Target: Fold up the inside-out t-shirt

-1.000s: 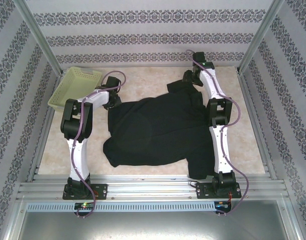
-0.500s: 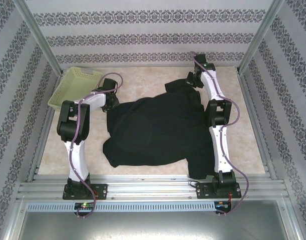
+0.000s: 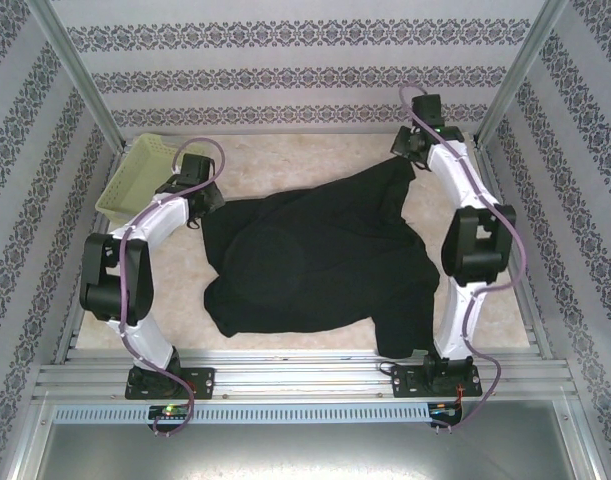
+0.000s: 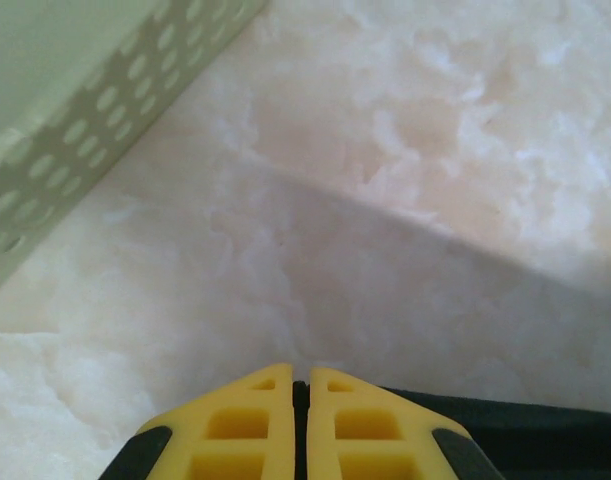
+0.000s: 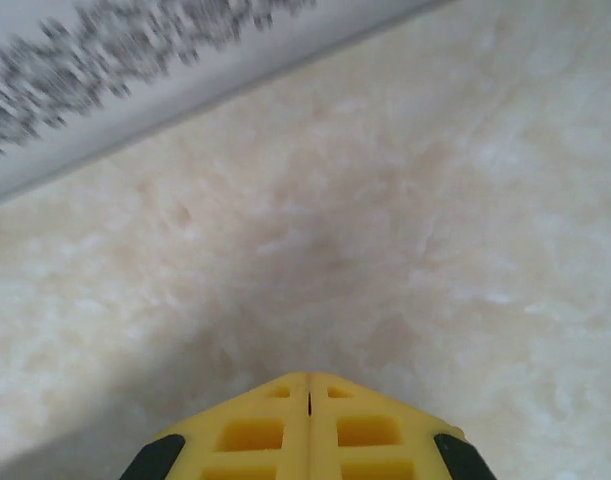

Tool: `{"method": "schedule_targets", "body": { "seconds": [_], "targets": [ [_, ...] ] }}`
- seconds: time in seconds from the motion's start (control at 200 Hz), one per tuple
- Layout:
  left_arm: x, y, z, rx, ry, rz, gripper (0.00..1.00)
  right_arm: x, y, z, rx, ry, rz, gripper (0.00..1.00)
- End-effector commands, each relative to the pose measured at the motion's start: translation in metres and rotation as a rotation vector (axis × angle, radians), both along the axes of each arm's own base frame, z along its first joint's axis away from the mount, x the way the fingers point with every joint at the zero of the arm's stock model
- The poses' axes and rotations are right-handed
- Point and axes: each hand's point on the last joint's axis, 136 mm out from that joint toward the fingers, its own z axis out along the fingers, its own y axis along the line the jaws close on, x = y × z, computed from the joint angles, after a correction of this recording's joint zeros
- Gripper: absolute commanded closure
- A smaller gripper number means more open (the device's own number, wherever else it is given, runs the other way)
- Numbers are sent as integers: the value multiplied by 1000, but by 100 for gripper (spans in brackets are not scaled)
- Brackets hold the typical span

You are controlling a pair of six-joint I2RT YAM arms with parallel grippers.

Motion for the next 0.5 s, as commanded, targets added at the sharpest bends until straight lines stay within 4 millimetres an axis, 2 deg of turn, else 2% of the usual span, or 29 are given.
{"method": "schedule_targets", "body": {
  "seconds": [0.0, 0.125, 0.18, 0.29, 0.385, 0.5],
  "targets": [
    [-9, 6, 8, -26, -30, 30, 100, -18, -16, -13, -29, -12, -55, 100],
    [-35, -1, 8, -94, -44, 24, 100, -74, -14, -46, 43, 52, -101, 100],
    [-51, -5, 0, -119, -26, 16, 100, -102, -11, -74, 77, 100, -114, 100],
    [-84, -9, -26, -147, 41, 0, 100, -157, -15, -123, 107, 193, -175, 100],
    [-111, -11, -51, -168, 108, -13, 100, -197, -15, -159, 137, 266, -212, 100],
    [-134, -16, -74, -200, 153, -22, 100, -225, -17, -178, 150, 304, -241, 100]
  ]
}}
